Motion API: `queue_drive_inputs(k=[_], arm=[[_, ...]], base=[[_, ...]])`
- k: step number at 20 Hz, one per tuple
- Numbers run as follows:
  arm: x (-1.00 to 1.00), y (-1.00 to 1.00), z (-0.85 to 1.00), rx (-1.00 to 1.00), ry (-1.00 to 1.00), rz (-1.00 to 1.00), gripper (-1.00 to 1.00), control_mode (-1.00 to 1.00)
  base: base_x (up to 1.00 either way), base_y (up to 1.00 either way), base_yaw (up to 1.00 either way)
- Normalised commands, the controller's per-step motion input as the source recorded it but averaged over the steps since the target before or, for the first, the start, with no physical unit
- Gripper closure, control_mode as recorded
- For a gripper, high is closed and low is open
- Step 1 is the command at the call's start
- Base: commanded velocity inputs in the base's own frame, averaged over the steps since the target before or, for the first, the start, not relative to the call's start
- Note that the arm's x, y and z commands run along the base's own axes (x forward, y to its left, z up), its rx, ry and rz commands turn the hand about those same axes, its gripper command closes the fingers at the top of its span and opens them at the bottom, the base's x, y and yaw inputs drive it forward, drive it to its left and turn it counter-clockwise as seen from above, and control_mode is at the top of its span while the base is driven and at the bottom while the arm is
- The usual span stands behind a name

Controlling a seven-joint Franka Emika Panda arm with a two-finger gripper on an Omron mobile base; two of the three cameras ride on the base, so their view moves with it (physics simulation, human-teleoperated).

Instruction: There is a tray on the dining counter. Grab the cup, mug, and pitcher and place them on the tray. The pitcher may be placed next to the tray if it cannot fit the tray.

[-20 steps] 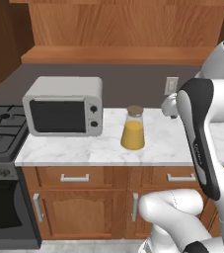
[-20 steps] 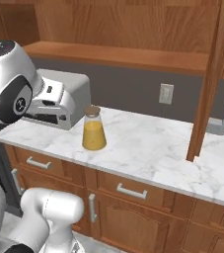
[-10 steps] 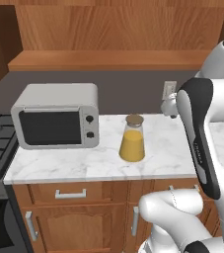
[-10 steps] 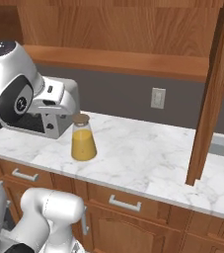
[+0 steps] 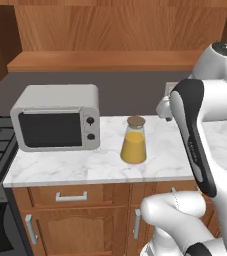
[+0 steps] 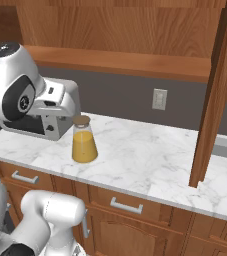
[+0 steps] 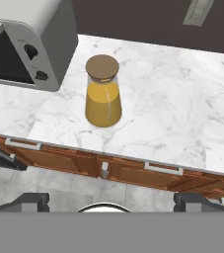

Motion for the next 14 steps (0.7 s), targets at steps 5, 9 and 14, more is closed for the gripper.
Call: queue_drive_inputs(k=[5,9,14], arm=[[0.60,0.22,-0.42,0.00,0.08,0.00,-1.00,-1.00],[0.55,0.00,-0.43,0.00,0.07,0.02,-1.00,-1.00],[0.39,0.00,-0.47,0.00,0.00,0.00,-1.00,-1.00]], base=[[0.00,0.00,0.00],[0.00,0.00,0.00],[0.00,0.00,0.00]])
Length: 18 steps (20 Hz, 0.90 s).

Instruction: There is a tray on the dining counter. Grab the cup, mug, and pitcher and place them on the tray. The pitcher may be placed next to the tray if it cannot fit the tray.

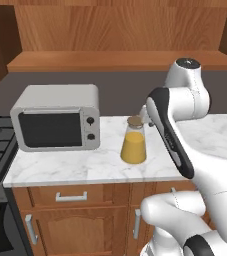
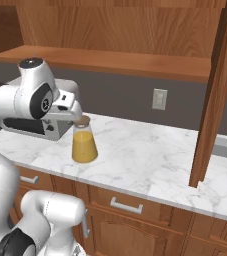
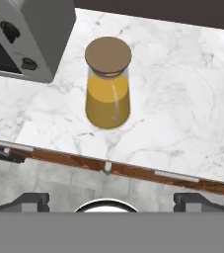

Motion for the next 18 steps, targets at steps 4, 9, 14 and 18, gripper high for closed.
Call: queue_drive_inputs(k=[4,9,14,18], arm=[[0.31,0.00,-0.53,0.00,-0.01,0.00,-1.00,-1.00],[0.29,0.00,-0.60,0.00,-0.05,0.00,-1.00,-1.00],[0.30,0.00,-0.39,0.00,-0.06,0.00,-1.00,-1.00],[0.34,0.00,-0.25,0.00,-0.03,0.00,-1.00,-1.00]], base=[[0.00,0.00,0.00],[0.00,0.00,0.00],[0.00,0.00,0.00],[0.00,0.00,0.00]])
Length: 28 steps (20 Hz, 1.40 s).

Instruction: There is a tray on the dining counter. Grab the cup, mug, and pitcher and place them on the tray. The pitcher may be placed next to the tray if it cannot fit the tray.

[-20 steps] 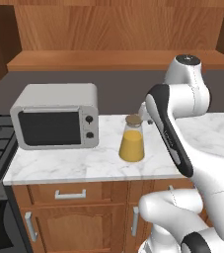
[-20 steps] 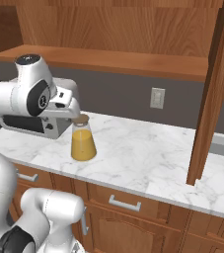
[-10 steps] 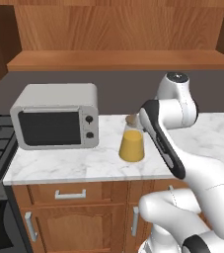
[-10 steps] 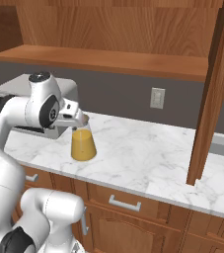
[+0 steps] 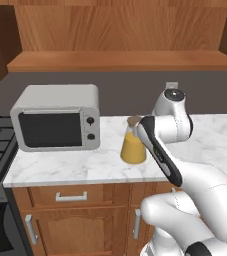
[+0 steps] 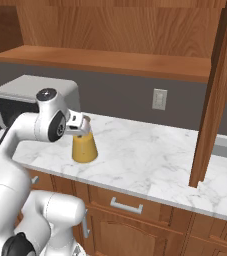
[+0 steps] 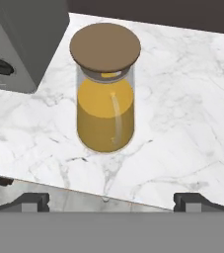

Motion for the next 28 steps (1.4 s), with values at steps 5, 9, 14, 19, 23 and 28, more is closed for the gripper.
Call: queue_drive_inputs(k=[5,9,14,19,23,28], arm=[[0.32,0.00,-0.03,0.00,0.00,0.00,-1.00,-1.00],[0.28,0.00,-0.07,0.00,0.00,0.00,-1.00,-1.00],[0.21,0.00,-0.16,0.00,0.00,0.00,-1.00,-1.00],[0.23,0.00,-0.20,0.00,0.00,0.00,-1.00,-1.00],[0.23,0.00,-0.22,0.00,0.00,0.00,-1.00,-1.00],[0.20,0.00,-0.20,0.00,0.00,0.00,-1.00,-1.00]], base=[[0.00,0.00,0.00],[0.00,0.00,0.00],[0.00,0.00,0.00],[0.00,0.00,0.00],[0.00,0.00,0.00],[0.00,0.00,0.00]])
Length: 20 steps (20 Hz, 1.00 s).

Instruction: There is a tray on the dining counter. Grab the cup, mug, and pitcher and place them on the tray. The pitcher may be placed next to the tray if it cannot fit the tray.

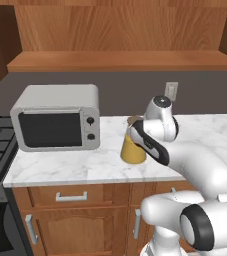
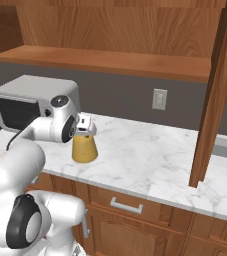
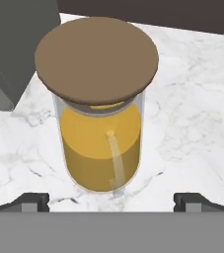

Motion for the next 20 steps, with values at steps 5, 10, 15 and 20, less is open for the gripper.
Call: queue_drive_inputs(k=[5,10,15,20], arm=[[0.14,0.00,-0.22,0.00,0.01,0.00,-1.00,-1.00],[0.17,0.00,-0.12,0.00,0.02,0.00,-1.00,-1.00],[0.31,0.00,-0.14,0.00,0.04,0.00,-1.00,-1.00],[0.28,0.00,-0.07,0.00,0.05,0.00,-1.00,-1.00]], base=[[0.00,0.00,0.00],[0.00,0.00,0.00],[0.00,0.00,0.00],[0.00,0.00,0.00]])
